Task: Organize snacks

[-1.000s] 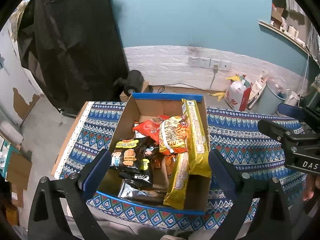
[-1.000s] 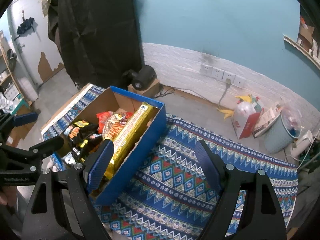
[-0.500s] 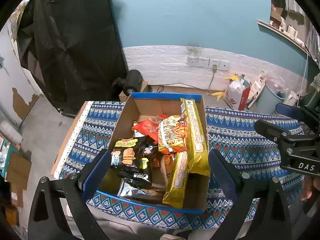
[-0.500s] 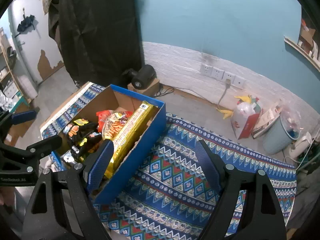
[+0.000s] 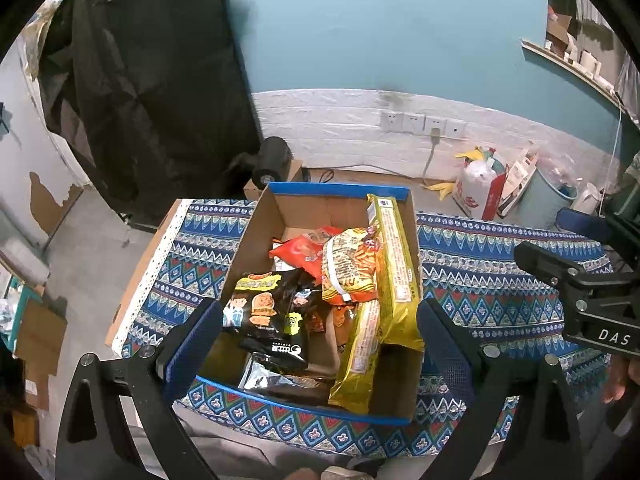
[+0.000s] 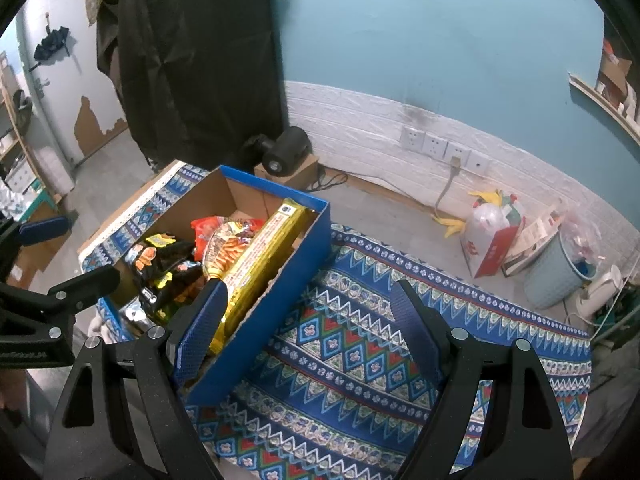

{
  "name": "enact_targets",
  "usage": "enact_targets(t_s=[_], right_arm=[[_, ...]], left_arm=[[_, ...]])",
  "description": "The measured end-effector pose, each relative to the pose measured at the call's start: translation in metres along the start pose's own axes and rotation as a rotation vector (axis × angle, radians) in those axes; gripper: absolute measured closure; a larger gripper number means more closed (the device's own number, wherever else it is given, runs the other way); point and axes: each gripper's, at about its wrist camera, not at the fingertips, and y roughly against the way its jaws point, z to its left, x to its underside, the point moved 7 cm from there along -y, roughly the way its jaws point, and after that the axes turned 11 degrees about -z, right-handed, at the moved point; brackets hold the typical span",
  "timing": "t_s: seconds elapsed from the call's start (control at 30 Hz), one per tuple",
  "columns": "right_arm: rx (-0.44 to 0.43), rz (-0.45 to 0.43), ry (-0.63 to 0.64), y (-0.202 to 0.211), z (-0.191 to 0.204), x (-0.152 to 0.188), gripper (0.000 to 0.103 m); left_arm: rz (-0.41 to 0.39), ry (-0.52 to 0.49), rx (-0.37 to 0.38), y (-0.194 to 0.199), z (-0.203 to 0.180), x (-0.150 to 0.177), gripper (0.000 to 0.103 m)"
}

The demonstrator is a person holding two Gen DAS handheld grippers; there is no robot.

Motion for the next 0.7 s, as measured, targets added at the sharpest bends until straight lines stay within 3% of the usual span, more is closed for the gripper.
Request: enact_targets(t_s=[0.7], right_arm=[[0.002, 0.002, -0.001, -0.0004, -0.0012, -0.0004, 0.021]], left_arm=[[0.035, 0.017, 0.005, -0.0042, 0.0036, 0.0041, 0.004]])
